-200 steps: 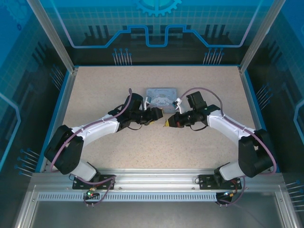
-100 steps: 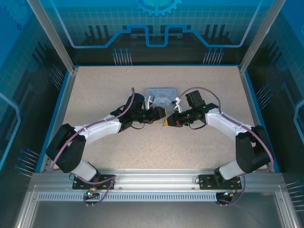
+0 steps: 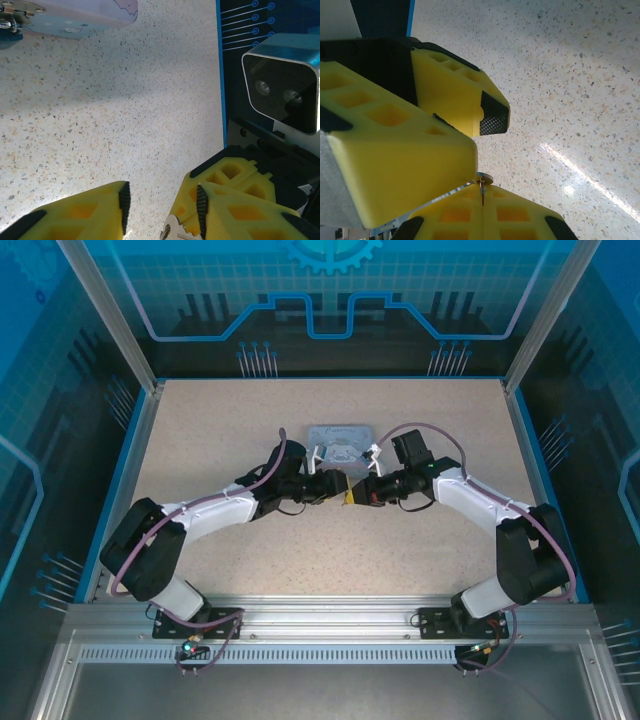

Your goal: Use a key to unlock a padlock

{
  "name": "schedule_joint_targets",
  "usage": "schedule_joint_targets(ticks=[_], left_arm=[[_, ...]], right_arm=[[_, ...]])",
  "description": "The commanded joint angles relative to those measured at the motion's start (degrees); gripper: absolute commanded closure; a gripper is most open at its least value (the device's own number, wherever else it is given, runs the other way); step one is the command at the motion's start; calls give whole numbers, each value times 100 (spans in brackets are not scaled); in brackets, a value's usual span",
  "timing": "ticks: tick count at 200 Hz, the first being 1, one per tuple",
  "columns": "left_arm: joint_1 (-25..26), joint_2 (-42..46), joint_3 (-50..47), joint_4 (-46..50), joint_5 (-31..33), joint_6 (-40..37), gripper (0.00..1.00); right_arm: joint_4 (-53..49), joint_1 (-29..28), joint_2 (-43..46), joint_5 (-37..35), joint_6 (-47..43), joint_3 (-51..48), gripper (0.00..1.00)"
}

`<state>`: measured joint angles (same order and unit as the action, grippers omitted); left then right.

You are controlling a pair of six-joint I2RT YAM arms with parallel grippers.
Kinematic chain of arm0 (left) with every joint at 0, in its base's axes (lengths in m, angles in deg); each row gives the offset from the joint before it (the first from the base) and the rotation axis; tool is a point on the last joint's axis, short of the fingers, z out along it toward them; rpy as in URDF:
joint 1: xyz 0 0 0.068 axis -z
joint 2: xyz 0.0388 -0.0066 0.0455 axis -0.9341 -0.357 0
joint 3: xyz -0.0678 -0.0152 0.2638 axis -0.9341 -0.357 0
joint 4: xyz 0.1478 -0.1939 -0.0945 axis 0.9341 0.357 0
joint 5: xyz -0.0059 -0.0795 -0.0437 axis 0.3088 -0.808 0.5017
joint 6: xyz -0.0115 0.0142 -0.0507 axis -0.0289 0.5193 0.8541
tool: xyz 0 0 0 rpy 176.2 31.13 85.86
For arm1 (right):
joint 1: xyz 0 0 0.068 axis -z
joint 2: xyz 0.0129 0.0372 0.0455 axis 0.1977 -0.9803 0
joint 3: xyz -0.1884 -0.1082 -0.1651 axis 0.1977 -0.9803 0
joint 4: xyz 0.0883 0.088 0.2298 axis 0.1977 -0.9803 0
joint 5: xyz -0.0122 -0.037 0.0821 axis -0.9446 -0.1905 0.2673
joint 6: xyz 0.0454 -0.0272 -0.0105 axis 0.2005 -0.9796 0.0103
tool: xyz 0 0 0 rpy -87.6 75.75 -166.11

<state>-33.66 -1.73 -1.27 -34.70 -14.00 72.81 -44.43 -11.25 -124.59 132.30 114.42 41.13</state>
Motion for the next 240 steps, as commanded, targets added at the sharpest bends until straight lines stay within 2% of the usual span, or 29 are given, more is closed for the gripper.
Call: schedule_joint_targets(ticks=[1,131,163,175,193,204,219,240], left_arm=[[49,-63,-109,-158,79,63,62],[107,-167,-38,-320,19,103,80],[104,-151,-51,-314,42,94,91],[98,-149,-50,-295,57,88,99],[98,-81,-19,-186,141,6,100],[64,12,-16,-149,180,-55,100],[-23,141,40,26,204,-120,100],[-94,268,160,183,128,-188,100]], right_arm=[[17,96,72,183,17,-43,100],[18,95,19,253,21,12,100],[23,97,2,242,25,21,100],[-23,112,18,223,3,37,100],[-92,230,192,178,-25,-22,65],[-113,390,390,133,5,-136,48],[-85,662,662,103,75,-326,37],[-29,902,924,96,143,-538,33]])
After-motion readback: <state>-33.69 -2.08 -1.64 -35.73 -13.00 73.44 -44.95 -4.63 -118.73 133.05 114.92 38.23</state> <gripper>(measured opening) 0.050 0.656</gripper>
